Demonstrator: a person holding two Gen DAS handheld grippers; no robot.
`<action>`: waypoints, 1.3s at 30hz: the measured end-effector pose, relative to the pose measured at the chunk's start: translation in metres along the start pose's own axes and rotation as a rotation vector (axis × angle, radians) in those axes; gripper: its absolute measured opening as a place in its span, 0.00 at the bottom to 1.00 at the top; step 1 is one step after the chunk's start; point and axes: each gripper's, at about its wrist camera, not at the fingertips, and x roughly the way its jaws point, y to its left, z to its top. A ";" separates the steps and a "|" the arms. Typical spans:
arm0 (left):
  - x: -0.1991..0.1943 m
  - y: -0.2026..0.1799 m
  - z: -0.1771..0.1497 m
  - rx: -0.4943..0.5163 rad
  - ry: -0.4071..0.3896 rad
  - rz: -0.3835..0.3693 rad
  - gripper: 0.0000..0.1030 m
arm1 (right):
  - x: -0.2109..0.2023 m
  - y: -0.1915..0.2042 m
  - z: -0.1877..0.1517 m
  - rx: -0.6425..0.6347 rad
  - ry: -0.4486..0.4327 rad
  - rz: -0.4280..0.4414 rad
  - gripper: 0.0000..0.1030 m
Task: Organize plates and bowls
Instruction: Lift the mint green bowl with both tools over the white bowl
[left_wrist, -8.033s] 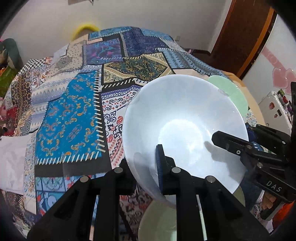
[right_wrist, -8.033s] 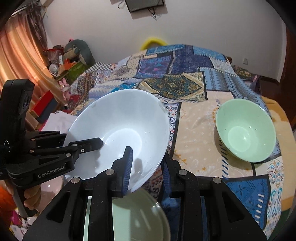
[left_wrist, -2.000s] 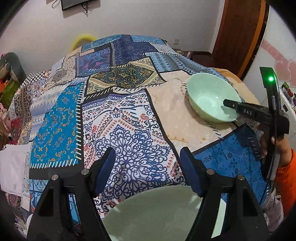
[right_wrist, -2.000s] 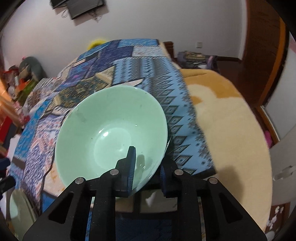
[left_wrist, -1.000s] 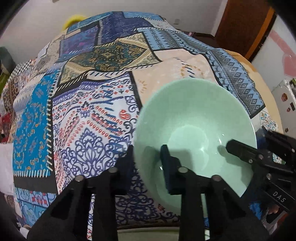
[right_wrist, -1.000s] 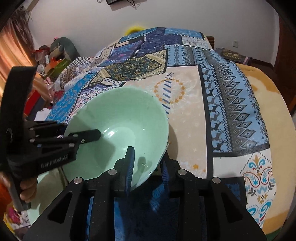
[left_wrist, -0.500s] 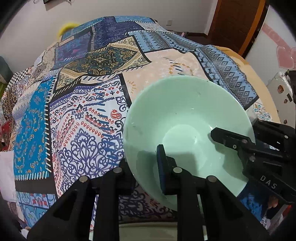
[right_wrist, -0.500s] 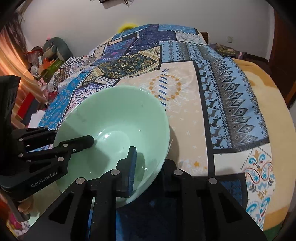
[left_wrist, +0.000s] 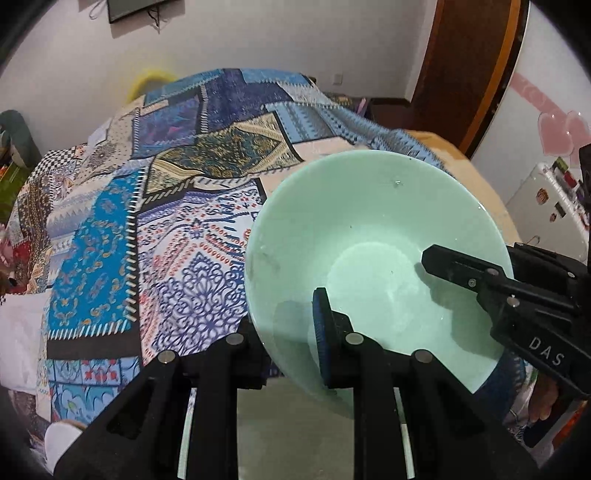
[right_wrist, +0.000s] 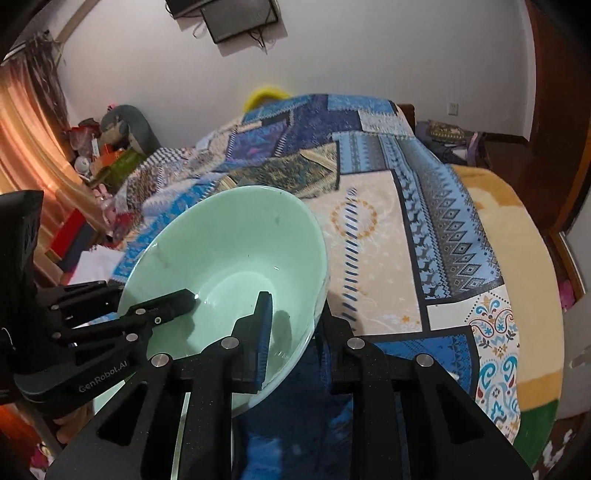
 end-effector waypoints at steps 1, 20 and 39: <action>-0.006 0.001 -0.002 -0.004 -0.009 0.001 0.19 | -0.003 0.004 0.000 -0.004 -0.009 0.001 0.19; -0.103 0.045 -0.048 -0.089 -0.141 -0.009 0.19 | -0.030 0.077 -0.017 -0.099 -0.070 0.030 0.19; -0.146 0.118 -0.107 -0.190 -0.200 0.055 0.19 | -0.006 0.150 -0.035 -0.169 -0.036 0.137 0.19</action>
